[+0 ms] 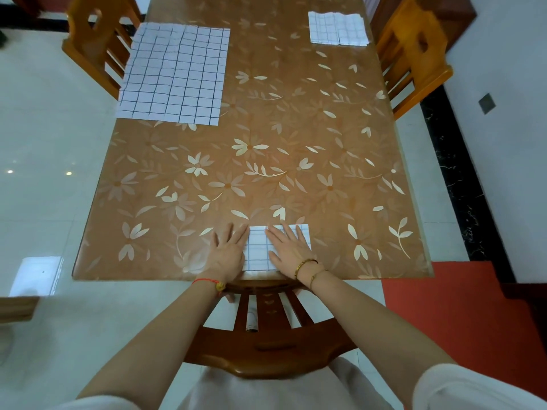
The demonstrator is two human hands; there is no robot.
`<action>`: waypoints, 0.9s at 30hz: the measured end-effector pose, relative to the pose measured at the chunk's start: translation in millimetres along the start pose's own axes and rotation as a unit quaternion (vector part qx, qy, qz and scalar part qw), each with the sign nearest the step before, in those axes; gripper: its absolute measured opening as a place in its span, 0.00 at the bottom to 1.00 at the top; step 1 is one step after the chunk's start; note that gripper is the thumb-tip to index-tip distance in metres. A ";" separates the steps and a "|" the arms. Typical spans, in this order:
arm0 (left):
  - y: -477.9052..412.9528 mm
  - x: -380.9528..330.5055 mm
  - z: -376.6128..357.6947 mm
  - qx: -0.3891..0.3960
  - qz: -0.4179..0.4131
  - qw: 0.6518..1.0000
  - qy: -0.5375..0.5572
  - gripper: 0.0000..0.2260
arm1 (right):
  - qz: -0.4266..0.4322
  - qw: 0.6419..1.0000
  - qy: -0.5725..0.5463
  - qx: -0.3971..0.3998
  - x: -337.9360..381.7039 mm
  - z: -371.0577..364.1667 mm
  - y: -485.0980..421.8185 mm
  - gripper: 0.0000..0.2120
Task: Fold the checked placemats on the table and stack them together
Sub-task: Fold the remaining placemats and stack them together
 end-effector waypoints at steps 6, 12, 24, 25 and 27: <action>-0.1 0.9 -7.4 0.043 -0.016 0.999 0.002 0.28 | -0.029 0.999 -0.009 0.034 -4.3 -7.0 -3.9 0.29; 16.8 -4.9 -6.1 0.047 -0.041 0.995 -0.080 0.28 | -0.054 0.997 -0.020 0.050 -4.6 -8.2 -4.5 0.30; 80.7 -18.9 -35.5 0.049 -0.119 0.981 -0.143 0.29 | -0.072 0.995 -0.023 0.069 -4.8 -11.9 -1.0 0.29; 82.5 -20.4 -32.5 0.049 -0.115 0.982 -0.145 0.28 | -0.073 0.995 -0.022 0.070 -3.7 -11.7 -0.7 0.29; 83.1 -22.6 -23.4 0.034 -0.091 0.987 -0.125 0.27 | -0.069 0.995 -0.023 0.063 -2.0 -10.2 0.8 0.29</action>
Point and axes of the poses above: each hand's wrist, its own y-axis away from the middle knuckle, its own z-axis out of the back of the hand, x = y × z, the point moved 10 cm from there along -y, towards the middle knuckle, and after that the axes turned 14 degrees about -y, right-handed, at the moved point
